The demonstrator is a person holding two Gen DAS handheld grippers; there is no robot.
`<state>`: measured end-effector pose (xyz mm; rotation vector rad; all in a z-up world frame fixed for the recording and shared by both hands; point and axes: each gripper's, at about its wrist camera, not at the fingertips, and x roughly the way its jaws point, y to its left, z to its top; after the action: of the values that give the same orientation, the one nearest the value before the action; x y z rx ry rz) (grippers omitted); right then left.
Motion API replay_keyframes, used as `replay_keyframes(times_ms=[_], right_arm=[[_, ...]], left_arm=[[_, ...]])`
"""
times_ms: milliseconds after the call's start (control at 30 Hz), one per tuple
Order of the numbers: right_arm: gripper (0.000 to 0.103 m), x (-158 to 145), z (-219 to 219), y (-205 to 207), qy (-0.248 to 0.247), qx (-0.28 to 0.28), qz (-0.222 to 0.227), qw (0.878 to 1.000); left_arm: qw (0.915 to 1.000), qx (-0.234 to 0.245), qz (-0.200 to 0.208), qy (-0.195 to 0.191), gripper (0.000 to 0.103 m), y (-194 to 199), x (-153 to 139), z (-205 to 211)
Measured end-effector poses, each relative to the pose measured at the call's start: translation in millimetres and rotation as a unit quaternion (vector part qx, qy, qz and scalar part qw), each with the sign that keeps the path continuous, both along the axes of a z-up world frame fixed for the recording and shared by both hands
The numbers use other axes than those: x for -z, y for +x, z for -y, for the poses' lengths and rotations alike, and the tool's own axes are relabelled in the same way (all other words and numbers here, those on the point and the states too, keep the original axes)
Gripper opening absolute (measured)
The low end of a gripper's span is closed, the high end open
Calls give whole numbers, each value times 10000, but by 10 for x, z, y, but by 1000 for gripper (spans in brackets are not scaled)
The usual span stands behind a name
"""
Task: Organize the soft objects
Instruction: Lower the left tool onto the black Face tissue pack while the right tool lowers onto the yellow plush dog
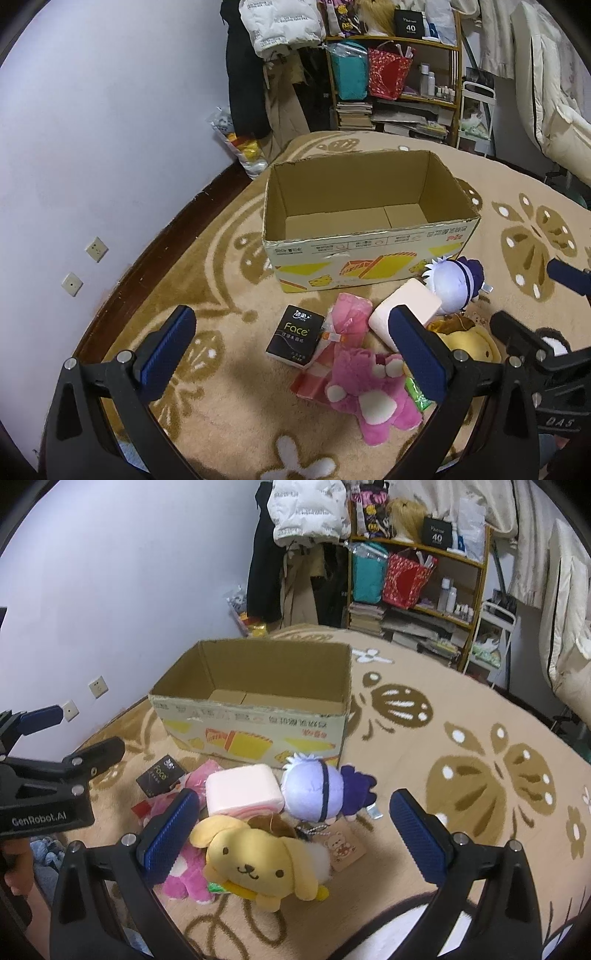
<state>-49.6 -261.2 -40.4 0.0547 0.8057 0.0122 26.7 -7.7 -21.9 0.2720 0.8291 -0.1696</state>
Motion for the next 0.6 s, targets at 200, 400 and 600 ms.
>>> replay_keyframes(times_ms=[200,400,600], right_arm=[[103,84,-59,43,76,-157,-55,9998],[103,231,-129,158,-20,-289,-339,9990],[103,420,-145,231,213,-413,-758,9960]], left_arm=[[9995,39,-283,119,103,195,153,-5],[9974,98,-703,111,103,457,317,-36],[9939,-38,-1091,164,103,681,544,-75]])
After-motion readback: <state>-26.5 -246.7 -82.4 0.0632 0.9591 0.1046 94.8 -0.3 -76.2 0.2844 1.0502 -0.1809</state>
